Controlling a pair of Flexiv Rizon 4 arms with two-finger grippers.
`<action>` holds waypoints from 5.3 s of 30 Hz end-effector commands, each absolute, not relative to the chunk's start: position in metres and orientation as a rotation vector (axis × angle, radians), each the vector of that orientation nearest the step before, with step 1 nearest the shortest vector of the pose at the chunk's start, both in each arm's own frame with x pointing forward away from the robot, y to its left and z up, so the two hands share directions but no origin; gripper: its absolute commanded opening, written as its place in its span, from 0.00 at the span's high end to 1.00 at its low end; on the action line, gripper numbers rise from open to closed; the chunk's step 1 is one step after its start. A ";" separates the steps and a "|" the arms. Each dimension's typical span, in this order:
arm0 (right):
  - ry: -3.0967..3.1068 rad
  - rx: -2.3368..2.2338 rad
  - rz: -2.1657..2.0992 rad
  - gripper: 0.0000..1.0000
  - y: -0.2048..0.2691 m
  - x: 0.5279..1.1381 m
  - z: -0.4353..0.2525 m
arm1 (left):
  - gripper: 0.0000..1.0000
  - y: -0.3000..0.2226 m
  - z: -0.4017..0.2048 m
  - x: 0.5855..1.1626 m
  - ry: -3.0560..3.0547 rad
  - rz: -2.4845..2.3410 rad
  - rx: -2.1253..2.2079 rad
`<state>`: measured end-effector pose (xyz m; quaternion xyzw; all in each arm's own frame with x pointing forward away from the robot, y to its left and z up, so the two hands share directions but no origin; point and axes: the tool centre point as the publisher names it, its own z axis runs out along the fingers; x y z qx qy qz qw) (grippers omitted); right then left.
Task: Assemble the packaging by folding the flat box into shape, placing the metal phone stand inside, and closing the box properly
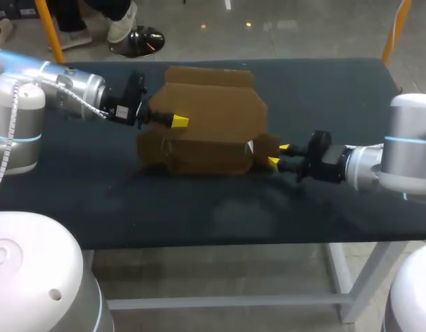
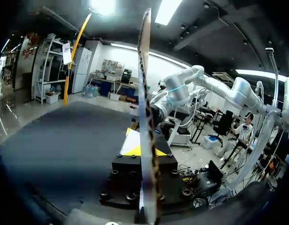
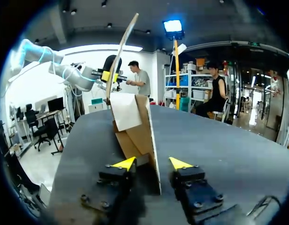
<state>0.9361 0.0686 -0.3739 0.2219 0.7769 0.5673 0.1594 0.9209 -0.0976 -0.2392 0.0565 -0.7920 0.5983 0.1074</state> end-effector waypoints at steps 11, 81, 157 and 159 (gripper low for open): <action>2.210 0.642 1.631 1.00 0.080 0.933 -0.376 | 1.00 -0.097 -0.242 0.921 -2.333 1.757 0.166; 2.051 1.028 1.536 0.51 0.127 0.892 -0.391 | 1.00 -0.097 -0.242 0.921 -2.333 1.757 0.166; 1.988 0.926 1.340 0.28 0.127 0.893 -0.359 | 1.00 -0.097 -0.242 0.921 -2.333 1.757 0.166; 1.986 0.918 1.340 0.27 0.126 0.892 -0.358 | 1.00 -0.097 -0.242 0.921 -2.333 1.757 0.166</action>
